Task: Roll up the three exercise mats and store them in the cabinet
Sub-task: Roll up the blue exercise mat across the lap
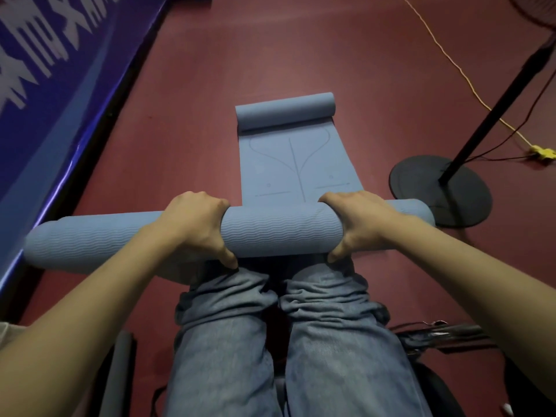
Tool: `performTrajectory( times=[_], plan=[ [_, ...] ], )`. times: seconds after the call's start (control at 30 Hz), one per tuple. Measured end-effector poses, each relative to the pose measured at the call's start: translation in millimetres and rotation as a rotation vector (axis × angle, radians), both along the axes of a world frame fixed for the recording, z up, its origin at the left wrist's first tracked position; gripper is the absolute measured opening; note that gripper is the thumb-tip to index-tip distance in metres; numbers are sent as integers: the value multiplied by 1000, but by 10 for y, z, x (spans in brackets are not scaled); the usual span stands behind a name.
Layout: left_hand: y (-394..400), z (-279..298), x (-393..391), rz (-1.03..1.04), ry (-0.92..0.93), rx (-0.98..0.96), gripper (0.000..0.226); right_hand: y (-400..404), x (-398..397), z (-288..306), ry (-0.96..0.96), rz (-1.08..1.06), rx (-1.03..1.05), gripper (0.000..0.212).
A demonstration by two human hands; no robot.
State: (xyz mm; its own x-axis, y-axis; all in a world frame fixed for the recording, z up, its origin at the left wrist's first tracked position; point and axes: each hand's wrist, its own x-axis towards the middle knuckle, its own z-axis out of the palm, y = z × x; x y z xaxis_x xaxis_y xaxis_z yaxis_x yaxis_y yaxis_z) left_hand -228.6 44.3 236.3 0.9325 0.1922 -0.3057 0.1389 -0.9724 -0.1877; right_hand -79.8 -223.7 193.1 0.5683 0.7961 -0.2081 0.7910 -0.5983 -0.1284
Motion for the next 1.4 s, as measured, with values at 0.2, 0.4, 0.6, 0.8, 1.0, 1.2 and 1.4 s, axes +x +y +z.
performTrajectory(
  times=[0.2, 0.4, 0.6, 0.8, 1.0, 1.2, 1.4],
  plan=[
    [7, 88, -24, 31, 68, -51, 89, 78, -49, 205, -19, -2, -69, 94],
    [-87, 324, -336, 120, 273, -315, 78, -101, -323, 413, 202, 51, -139, 80],
    [-156, 249, -429, 120, 258, -364, 79, -210, -433, 460, 263, 64, -160, 78],
    [-38, 229, -418, 67, 243, -351, 77, -183, -427, 295, 272, 78, -61, 92],
    [115, 244, -198, 129, 360, -542, 89, -117, -378, 290, 293, 114, 183, 89],
    [151, 134, -304, 97, 18, -644, 113, -225, -359, 313, 105, 109, 132, 88],
    [98, 203, -459, 89, -276, -538, 75, -233, -362, 345, 134, 60, 8, 97]
  ],
)
